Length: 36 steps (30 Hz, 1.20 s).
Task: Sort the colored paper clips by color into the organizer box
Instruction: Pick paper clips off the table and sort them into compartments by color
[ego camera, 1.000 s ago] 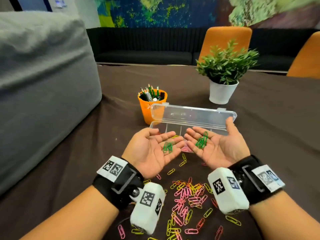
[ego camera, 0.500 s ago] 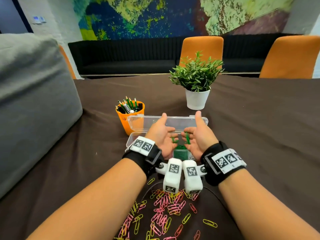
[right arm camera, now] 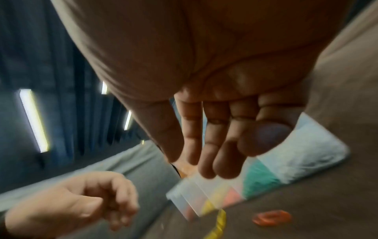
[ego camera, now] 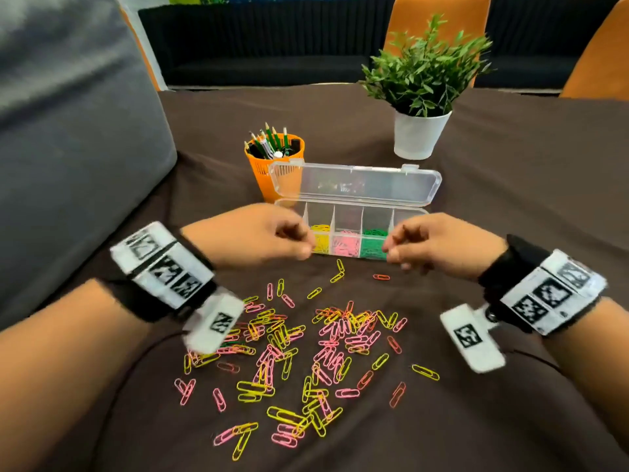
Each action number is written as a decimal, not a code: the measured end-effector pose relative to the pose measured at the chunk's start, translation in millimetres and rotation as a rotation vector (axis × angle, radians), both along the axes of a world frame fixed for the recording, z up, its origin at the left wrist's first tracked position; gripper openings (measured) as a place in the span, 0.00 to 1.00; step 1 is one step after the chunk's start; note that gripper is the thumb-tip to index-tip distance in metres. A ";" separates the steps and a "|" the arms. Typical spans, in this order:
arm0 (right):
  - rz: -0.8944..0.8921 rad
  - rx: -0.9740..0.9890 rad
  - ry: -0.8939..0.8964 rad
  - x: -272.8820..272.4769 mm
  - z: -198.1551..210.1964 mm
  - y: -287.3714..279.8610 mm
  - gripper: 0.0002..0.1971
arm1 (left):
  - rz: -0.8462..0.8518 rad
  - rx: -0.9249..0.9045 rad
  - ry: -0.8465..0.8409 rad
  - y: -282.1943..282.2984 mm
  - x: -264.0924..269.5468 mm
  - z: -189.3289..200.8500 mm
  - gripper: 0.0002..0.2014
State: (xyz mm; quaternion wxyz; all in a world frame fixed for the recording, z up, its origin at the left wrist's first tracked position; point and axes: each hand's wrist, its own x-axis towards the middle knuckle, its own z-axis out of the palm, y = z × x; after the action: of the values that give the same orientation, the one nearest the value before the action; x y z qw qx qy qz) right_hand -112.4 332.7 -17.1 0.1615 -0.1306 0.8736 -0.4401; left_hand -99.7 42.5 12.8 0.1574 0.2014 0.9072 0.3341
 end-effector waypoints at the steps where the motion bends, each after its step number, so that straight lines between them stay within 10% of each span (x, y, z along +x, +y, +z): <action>1: 0.084 0.149 0.022 4.5 -4.5 3.4 0.04 | -0.041 -0.160 0.058 -17.7 12.0 -3.1 0.06; 7: 0.320 0.674 0.164 20.0 -24.3 -11.0 0.10 | -0.039 -0.658 -0.012 -95.6 70.8 -35.8 0.14; 23: 0.728 0.612 0.333 43.3 -17.8 -210.4 0.16 | 0.075 -0.620 0.109 -120.9 79.4 -62.5 0.12; 36: 0.671 0.800 0.375 39.2 -25.8 -218.9 0.11 | 0.236 -0.623 0.098 -141.7 63.8 -58.7 0.03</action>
State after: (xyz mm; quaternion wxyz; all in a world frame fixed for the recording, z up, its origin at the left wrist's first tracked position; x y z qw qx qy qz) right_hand -73.2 113.8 -42.9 0.1714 -0.4063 0.8969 0.0325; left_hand -35.9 -99.2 -46.0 0.1278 0.0531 0.9893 0.0468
